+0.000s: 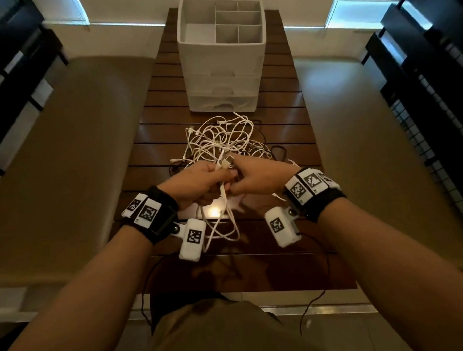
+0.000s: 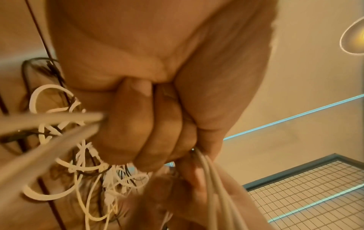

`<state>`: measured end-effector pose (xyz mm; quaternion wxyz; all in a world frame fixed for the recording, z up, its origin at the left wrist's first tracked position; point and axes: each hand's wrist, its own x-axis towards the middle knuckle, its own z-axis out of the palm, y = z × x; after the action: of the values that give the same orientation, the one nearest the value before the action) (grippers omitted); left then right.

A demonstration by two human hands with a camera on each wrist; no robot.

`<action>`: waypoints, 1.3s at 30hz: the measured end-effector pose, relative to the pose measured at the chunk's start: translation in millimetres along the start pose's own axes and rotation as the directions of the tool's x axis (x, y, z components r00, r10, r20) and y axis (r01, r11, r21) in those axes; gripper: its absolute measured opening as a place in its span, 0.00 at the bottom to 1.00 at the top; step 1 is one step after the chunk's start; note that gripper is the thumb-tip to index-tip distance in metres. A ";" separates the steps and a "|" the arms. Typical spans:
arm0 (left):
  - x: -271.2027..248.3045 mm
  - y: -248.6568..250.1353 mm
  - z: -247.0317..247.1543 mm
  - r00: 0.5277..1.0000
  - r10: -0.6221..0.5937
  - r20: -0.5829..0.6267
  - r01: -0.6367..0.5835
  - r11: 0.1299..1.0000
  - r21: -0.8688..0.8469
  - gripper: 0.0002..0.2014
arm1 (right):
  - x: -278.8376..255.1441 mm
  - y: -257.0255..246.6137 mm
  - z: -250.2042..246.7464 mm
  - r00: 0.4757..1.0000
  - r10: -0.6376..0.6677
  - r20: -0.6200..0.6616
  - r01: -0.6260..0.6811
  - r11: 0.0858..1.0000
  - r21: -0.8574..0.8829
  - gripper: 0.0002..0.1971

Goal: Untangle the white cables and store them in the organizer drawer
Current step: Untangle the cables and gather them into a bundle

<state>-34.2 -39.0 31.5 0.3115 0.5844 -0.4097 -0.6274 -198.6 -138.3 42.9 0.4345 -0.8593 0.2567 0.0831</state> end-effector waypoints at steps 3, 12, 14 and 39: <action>-1.3 -6.2 -13.3 0.987 0.075 -0.139 -0.092 0.989 -0.118 0.19 | 3.1 19.5 2.5 0.989 0.030 -0.143 -0.041 0.996 -0.077 0.03; -16.8 -23.4 -65.2 0.894 0.091 -0.438 -0.324 0.806 -0.495 0.26 | -22.7 105.0 19.7 0.868 0.490 -0.085 -0.459 0.725 -0.514 0.16; -12.4 -22.2 -55.5 0.896 0.116 -0.428 -0.341 0.797 -0.499 0.27 | -15.5 91.4 19.9 0.874 0.485 -0.031 -0.426 0.735 -0.527 0.31; 8.0 32.1 -13.8 0.871 0.187 -0.455 -0.447 0.686 -0.574 0.28 | 15.0 21.7 68.4 0.931 -0.027 -0.363 0.087 0.985 0.151 0.24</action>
<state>-24.3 -63.2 56.2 0.6732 0.4583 -0.1919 -0.5477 -191.5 -100.5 -19.5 0.4518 -0.8282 0.3127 -0.1098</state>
